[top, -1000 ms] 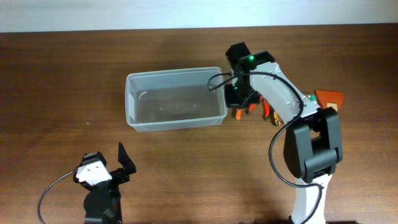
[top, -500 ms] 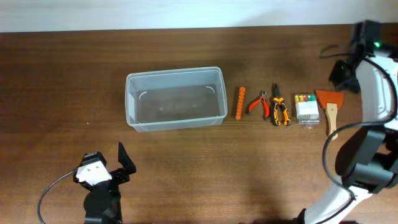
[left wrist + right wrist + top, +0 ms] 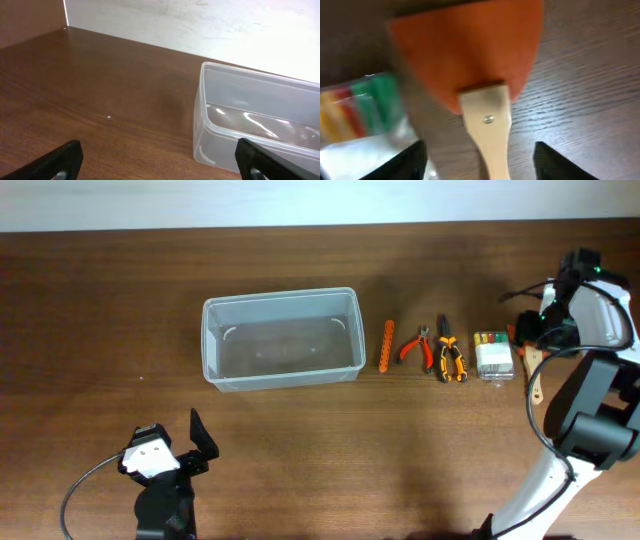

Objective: Pack container

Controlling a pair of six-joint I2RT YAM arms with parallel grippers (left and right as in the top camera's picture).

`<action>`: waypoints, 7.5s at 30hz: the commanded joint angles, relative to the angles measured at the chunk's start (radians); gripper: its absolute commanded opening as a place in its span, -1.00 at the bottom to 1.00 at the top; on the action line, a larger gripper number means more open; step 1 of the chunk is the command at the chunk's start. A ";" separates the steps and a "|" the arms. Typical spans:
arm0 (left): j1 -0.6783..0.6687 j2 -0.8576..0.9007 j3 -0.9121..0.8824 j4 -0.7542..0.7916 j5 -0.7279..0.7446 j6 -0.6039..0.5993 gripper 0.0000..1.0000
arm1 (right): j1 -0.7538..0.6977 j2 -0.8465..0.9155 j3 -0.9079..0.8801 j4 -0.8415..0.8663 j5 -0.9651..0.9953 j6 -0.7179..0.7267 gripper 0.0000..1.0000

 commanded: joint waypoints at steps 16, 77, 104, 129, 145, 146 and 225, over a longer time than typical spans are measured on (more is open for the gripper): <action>-0.004 -0.005 -0.004 -0.001 -0.003 0.009 0.99 | -0.045 0.114 -0.011 0.024 -0.082 -0.007 0.21; -0.004 -0.005 -0.004 -0.001 -0.004 0.009 0.99 | 1.043 0.063 0.594 -0.227 -0.045 -0.465 0.97; -0.004 -0.005 -0.004 -0.001 -0.003 0.009 0.98 | 0.089 0.091 0.302 -0.259 -0.232 0.045 0.97; -0.004 -0.005 -0.004 -0.001 -0.003 0.009 0.99 | 0.136 0.053 0.211 -0.207 -0.232 0.039 -0.07; -0.004 -0.005 -0.004 -0.001 -0.003 0.009 0.99 | 0.800 -0.059 0.639 -0.351 -0.284 -0.187 -0.40; -0.004 -0.005 -0.004 -0.001 -0.003 0.009 0.98 | 0.846 -0.043 0.609 -0.326 -0.285 -0.228 -0.41; -0.004 -0.005 -0.004 -0.001 -0.003 0.009 0.99 | 1.220 0.045 0.511 -0.266 -0.325 -0.237 0.84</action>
